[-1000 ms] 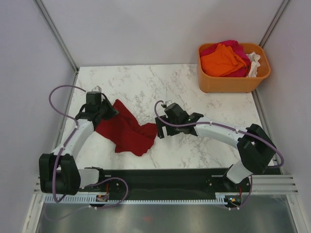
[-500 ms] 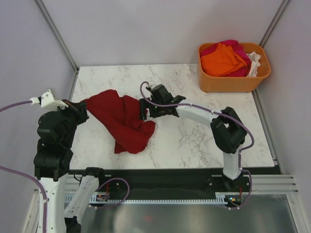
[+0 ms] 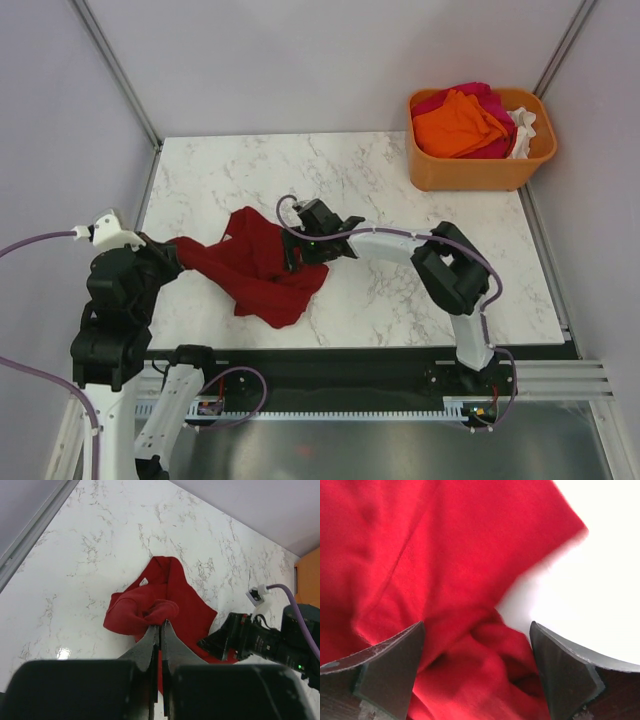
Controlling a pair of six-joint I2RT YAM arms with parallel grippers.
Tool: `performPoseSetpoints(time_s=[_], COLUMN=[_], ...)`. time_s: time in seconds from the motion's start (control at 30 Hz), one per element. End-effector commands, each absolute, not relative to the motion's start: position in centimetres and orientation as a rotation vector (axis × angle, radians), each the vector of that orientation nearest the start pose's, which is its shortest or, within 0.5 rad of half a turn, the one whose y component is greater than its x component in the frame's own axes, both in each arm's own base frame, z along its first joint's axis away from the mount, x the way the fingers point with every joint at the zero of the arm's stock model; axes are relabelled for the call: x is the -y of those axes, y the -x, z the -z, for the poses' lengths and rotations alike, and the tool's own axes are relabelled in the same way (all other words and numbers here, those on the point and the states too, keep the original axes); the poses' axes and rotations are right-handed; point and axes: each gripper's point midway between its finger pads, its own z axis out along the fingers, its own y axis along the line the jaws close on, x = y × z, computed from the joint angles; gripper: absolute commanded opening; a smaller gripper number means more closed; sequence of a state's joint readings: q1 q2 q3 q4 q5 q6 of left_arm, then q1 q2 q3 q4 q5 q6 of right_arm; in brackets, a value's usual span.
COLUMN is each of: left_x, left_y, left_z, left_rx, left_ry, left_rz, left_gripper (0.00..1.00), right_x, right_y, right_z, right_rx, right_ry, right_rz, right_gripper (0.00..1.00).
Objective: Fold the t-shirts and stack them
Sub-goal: Flatten the tshirt out
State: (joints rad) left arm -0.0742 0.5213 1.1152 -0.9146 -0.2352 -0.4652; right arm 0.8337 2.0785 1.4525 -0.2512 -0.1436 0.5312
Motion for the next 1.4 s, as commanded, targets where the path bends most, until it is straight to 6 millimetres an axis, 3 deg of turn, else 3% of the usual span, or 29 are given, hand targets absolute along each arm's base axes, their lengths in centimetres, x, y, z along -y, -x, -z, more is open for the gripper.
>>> performPoseSetpoints(time_s=[0.0, 0.1, 0.2, 0.27, 0.43, 0.57, 0.63, 0.77, 0.83, 0.87, 0.93, 1.0, 1.03, 1.07, 1.1, 1.13, 1.2, 1.23, 1.3, 1.33, 1.37], left_x=[-1.3, -1.2, -1.1, -1.0, -0.6, -0.6, -0.6, -0.3, -0.2, 0.0, 0.1, 0.3, 0.5, 0.6, 0.5, 0.5, 0.4, 0.4, 0.6, 0.8, 1.5], left_y=[-19.0, -19.2, -19.2, -19.3, -19.4, -19.4, -19.5, -19.6, -19.9, -20.1, -20.3, -20.3, -20.5, -20.5, -20.9, -20.8, -21.2, -20.9, -21.1, -21.4, -21.7], left_z=[-31.6, -31.5, -31.6, -31.5, -31.0, -30.9, -30.9, -30.9, -30.8, -31.0, -31.3, -32.9, -33.4, -35.0, -35.6, -37.5, -38.9, -40.6, -41.8, -42.7, -43.0], left_rx=[-1.833, -1.834, -1.828, -1.832, -1.848, -1.855, -1.855, -1.861, -1.871, -1.872, -1.872, -1.845, -1.847, -1.817, -1.818, -1.779, -1.764, -1.727, -1.711, -1.694, -1.696], left_ry=[0.501, 0.498, 0.493, 0.487, 0.477, 0.465, 0.458, 0.451, 0.446, 0.437, 0.428, 0.408, 0.383, 0.367, 0.347, 0.332, 0.306, 0.293, 0.268, 0.249, 0.213], left_rz=[0.099, 0.103, 0.111, 0.117, 0.134, 0.132, 0.13, 0.141, 0.146, 0.151, 0.158, 0.173, 0.175, 0.182, 0.168, 0.17, 0.154, 0.157, 0.157, 0.167, 0.194], left_gripper=[0.02, 0.02, 0.02, 0.02, 0.02, 0.02, 0.02, 0.02, 0.02, 0.02, 0.02, 0.02, 0.02, 0.02, 0.02, 0.02, 0.02, 0.02, 0.02, 0.02, 0.02], right_x=[-35.5, -32.7, -31.6, -32.6, -33.9, -35.2, -35.6, -35.2, -34.4, -34.3, -33.4, -32.9, -31.7, -31.1, -28.9, -29.3, -28.0, -26.9, -26.0, -25.0, -25.2], right_y=[-31.3, -31.1, -30.2, -29.0, -25.9, -24.0, -23.2, -24.0, -25.5, -26.2, -27.6, -28.7, -30.0, -30.6, -30.7, -32.2, -32.7, -33.1, -33.3, -33.1, -33.6], right_z=[-5.8, -6.8, -7.4, -7.6, -5.8, -5.0, -5.0, -5.0, -5.3, -5.6, -6.3, -8.9, -10.3, -13.3, -15.5, -21.5, -28.1, -33.0, -36.5, -39.2, -38.9], right_rx=[-2.519, -2.509, -2.513, -2.529, -2.591, -2.62, -2.619, -2.571, -2.517, -2.498, -2.473, -2.446, -2.414, -2.403, -2.395, -2.283, -2.18, -2.112, -2.066, -2.033, -2.046], right_ry=[0.34, 0.278, 0.248, 0.263, 0.272, 0.28, 0.302, 0.295, 0.302, 0.306, 0.287, 0.27, 0.258, 0.264, 0.278, 0.262, 0.244, 0.232, 0.219, 0.203, 0.208], right_rz=[-0.537, -0.501, -0.526, -0.636, -0.791, -0.847, -0.858, -0.814, -0.729, -0.715, -0.686, -0.692, -0.62, -0.566, -0.445, -0.465, -0.427, -0.391, -0.359, -0.336, -0.309], right_gripper=[0.97, 0.98, 0.98, 0.98, 0.98, 0.98, 0.93, 0.33, 0.2, 0.0, 0.0, 0.0, 0.0, 0.0, 0.0, 0.0, 0.0, 0.0, 0.0, 0.0, 0.0])
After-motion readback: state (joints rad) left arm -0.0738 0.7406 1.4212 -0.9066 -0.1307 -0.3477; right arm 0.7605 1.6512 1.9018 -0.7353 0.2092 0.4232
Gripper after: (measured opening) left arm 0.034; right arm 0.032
